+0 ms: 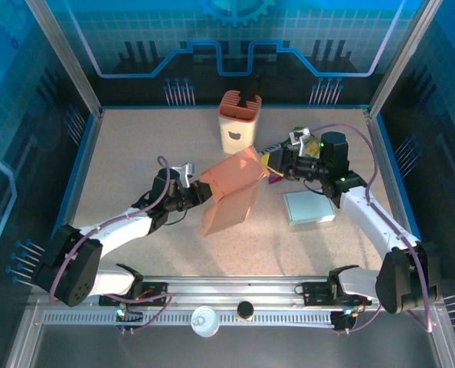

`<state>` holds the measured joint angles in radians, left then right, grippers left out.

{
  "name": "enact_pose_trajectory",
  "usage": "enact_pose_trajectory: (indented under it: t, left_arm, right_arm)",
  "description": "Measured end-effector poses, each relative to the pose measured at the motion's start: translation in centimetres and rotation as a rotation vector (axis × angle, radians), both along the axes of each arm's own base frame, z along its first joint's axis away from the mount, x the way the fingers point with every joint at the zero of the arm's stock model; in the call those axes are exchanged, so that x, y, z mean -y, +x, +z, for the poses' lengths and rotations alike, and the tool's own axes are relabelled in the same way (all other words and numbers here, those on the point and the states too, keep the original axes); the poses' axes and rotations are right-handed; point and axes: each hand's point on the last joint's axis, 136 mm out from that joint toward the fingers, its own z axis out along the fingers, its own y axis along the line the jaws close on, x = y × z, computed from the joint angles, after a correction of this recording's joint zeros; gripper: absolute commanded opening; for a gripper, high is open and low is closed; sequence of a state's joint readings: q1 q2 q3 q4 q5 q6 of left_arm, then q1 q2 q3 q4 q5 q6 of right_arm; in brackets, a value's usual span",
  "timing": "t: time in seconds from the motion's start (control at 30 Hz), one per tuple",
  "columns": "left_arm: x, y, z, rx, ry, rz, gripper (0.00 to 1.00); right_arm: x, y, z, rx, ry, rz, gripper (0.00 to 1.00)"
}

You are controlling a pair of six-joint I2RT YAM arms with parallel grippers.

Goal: Fold the paper box

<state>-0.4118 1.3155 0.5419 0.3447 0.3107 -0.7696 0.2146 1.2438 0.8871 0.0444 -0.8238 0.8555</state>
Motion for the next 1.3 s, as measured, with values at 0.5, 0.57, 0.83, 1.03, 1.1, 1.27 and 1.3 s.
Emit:
enact_pose_trajectory:
  t: [0.5,0.57,0.83,1.03,1.1,1.27,1.3]
  left_arm:
    - [0.5,1.2,-1.5,-0.072,-0.017,-0.016,0.00]
    - [0.6,1.3,-1.7,-0.079,-0.016,-0.019,0.00]
    - [0.8,1.6,-1.8,-0.080,-0.022,-0.028,0.00]
    - [0.8,1.6,-1.9,-0.082,-0.020,-0.028,0.00]
    - [0.8,1.5,-2.0,-0.085,-0.017,-0.029,0.00]
    - [0.8,1.5,-1.9,-0.086,-0.013,-0.031,0.00]
    - [0.8,1.5,-1.9,-0.087,-0.011,-0.032,0.00]
  right_arm:
    - [-0.4,1.6,-1.6,-0.003,-0.041,0.021,0.49]
    - [-0.8,1.5,-1.6,0.000,-0.042,0.033,0.49]
    - [-2.5,0.3,-1.9,0.011,-0.070,0.089,0.49]
    - [-2.0,0.9,-2.2,0.038,-0.164,0.056,0.49]
    - [-1.9,1.2,-2.0,0.062,-0.213,0.048,0.46]
    - [-2.0,1.5,-2.0,0.127,-0.339,0.041,0.44]
    - [-1.8,1.5,-2.2,0.129,-0.359,0.035,0.44]
